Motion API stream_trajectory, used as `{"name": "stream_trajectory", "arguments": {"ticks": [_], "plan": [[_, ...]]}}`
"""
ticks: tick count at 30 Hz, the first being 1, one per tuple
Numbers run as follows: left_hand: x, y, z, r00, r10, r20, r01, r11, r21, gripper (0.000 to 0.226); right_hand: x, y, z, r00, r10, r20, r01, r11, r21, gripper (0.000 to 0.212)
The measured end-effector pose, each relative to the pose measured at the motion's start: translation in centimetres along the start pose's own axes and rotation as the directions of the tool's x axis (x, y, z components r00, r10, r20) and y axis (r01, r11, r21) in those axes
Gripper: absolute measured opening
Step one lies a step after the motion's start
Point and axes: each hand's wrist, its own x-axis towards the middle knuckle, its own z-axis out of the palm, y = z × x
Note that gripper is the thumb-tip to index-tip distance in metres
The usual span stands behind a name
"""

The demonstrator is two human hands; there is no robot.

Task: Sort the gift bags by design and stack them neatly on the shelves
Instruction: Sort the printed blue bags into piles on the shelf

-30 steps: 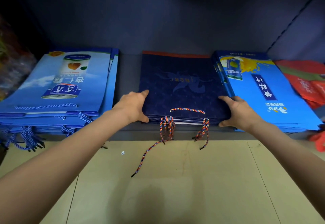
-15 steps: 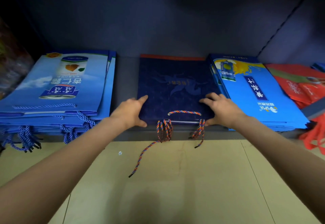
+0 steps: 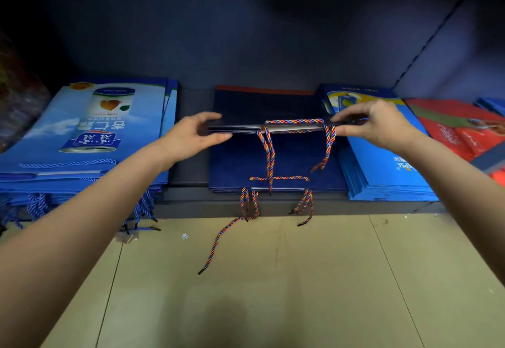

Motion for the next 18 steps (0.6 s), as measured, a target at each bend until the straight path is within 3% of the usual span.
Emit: {"name": "stream_trajectory", "arguments": {"ticks": [3,5,8,11,13,16,18], "plan": [[-0.4,-0.2,0.1,1.000,0.001,0.029,-0.004,0.996,0.086,0.088,-0.1,0.2,0.2,0.999,0.020,0.041,-0.019,1.000,-0.023,0.032],[-1.1,-0.8,1.0,0.993,-0.031,0.117,-0.008,0.949,0.316,0.101,-0.6,0.9,1.4,0.990,0.009,0.140,0.008,0.992,-0.125,0.044],[-2.4,-2.4,3.2,0.968,-0.121,0.219,-0.049,0.767,0.640,0.109,-1.6,2.0,4.7,0.950,0.003,0.312,0.109,0.935,-0.339,0.065],[-2.3,-2.9,3.8,0.983,-0.057,0.175,-0.103,0.615,0.781,0.095,-1.7,2.1,6.9,0.927,0.028,0.374,0.150,0.886,-0.438,0.076],[-2.1,-2.5,2.6,0.990,-0.008,0.141,-0.101,0.663,0.742,0.086,-1.4,2.0,6.9,0.926,0.028,0.376,0.165,0.866,-0.472,0.076],[-2.7,-1.3,1.0,0.994,0.006,0.112,-0.067,0.834,0.547,0.074,-1.1,2.2,5.4,0.946,0.006,0.323,0.138,0.897,-0.420,0.072],[-2.9,-0.9,0.8,0.993,0.030,0.110,-0.082,0.863,0.499,0.072,-1.1,2.3,4.8,0.956,0.004,0.293,0.117,0.911,-0.395,0.069]]}}
